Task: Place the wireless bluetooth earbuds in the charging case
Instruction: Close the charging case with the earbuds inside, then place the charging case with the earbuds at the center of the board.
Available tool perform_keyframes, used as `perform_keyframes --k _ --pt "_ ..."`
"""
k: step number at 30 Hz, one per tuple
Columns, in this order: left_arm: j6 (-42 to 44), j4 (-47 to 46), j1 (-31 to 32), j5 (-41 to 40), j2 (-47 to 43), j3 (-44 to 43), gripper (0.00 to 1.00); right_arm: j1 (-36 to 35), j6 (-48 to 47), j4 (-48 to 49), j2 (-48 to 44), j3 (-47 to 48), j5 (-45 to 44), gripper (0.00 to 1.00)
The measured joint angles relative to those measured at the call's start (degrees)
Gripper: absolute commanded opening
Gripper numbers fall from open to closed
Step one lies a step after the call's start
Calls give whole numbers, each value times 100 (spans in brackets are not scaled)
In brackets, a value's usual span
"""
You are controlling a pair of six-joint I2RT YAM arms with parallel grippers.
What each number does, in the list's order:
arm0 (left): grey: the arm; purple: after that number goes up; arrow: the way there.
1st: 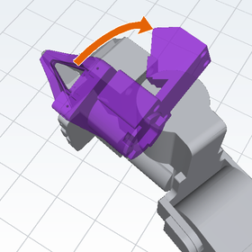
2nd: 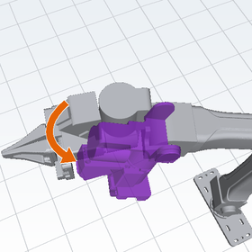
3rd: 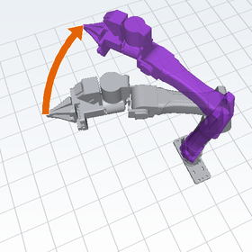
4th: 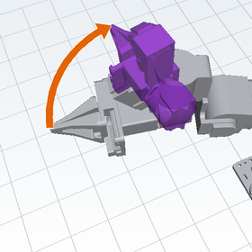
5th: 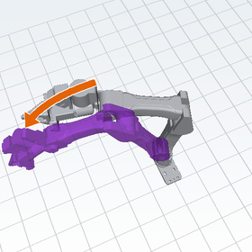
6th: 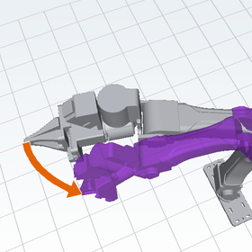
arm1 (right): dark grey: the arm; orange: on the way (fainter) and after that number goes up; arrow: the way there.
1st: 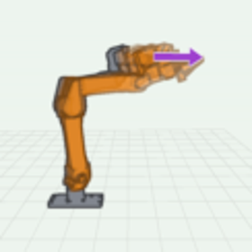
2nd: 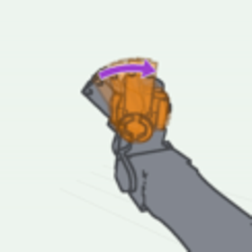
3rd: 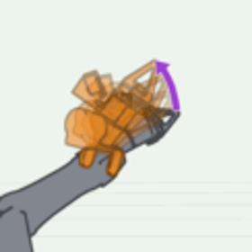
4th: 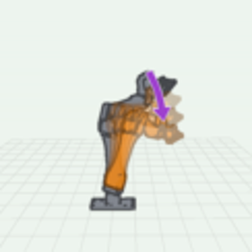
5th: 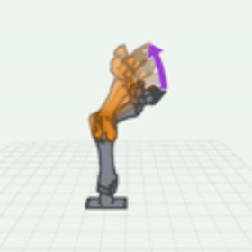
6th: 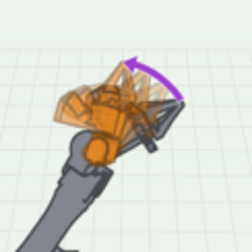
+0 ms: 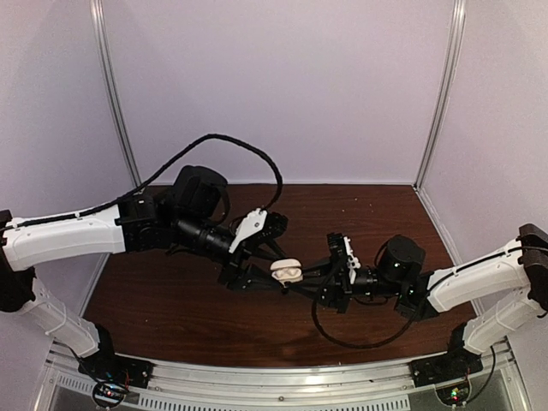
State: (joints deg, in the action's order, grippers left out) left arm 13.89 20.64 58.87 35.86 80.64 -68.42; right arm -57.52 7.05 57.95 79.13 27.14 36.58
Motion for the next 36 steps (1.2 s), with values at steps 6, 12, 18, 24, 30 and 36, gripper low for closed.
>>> perform_keyframes --k 6,12,18,24,30,36 --pt "81 -74 227 -162 -26 85 58 26 26 -28 -7 0 7 0" --pt "140 -291 236 -765 -328 264 94 249 286 96 -4 0 -26 0" --pt "-608 -1556 164 -2201 -925 855 98 938 763 120 -4 0 -284 0" --pt "-1954 -2317 -647 -3261 -868 866 98 1744 1084 -509 162 354 -426 1" --pt "-3049 -2422 -1665 -3652 -468 822 98 2511 1276 -1471 702 1003 -474 2" --pt "-3609 -2498 -2223 -3729 -11 804 98 3014 1381 -2588 1814 2000 -509 5"
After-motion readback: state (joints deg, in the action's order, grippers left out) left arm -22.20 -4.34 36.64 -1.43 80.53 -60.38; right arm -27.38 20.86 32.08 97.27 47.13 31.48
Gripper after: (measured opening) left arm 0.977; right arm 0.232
